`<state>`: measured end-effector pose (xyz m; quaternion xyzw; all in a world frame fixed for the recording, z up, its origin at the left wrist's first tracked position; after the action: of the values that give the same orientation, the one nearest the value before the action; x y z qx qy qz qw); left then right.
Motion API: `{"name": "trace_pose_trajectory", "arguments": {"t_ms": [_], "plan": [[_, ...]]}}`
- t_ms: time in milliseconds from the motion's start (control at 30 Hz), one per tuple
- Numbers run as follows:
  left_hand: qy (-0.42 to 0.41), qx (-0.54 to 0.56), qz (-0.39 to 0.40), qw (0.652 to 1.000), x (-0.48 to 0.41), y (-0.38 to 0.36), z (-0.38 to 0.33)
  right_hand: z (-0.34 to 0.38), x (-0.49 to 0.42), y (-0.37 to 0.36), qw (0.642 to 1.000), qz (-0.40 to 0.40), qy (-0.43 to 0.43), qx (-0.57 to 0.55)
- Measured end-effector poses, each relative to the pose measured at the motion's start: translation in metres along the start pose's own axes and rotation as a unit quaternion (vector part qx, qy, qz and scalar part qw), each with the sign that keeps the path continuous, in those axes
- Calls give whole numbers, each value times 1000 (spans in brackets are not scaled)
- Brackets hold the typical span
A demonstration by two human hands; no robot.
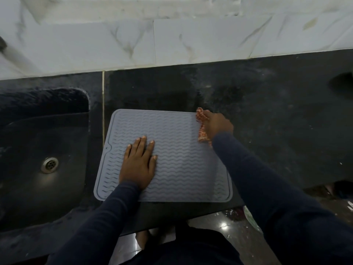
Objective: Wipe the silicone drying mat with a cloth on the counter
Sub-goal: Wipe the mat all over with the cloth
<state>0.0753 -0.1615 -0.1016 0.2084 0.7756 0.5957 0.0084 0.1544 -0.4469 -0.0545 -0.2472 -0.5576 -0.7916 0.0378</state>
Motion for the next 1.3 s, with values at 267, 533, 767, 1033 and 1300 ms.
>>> {"name": "trace_pose_trajectory", "arguments": {"t_ms": [267, 533, 767, 1033, 1300], "plan": [[-13, 52, 11, 999, 5, 6, -4, -5, 20, 23, 990, -37, -73, -115], [114, 585, 1, 803, 53, 8, -22, 56, 116, -100, 986, 30, 110, -120], [42, 775, 75, 626, 80, 35, -27, 135, 178, -91, 857, 101, 287, -415], [41, 647, 69, 758, 105, 34, 10, 110, 196, -100, 873, 138, 242, -399], [-26, 592, -68, 803, 89, 80, -34, 36, 130, -56, 924, 2, 149, -351]]}}
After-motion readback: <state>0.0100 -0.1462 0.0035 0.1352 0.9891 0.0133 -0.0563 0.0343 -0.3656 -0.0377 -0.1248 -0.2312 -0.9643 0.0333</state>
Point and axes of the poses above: each hand's wrist, its own x-axis away from the middle knuckle, its own y-axis out of the back of the hand, z = x × y, the point moved 6 cm from there along -x, towards the middle knuckle, and after that the axes turned 13 degrees about z, right-handed, at the moved point
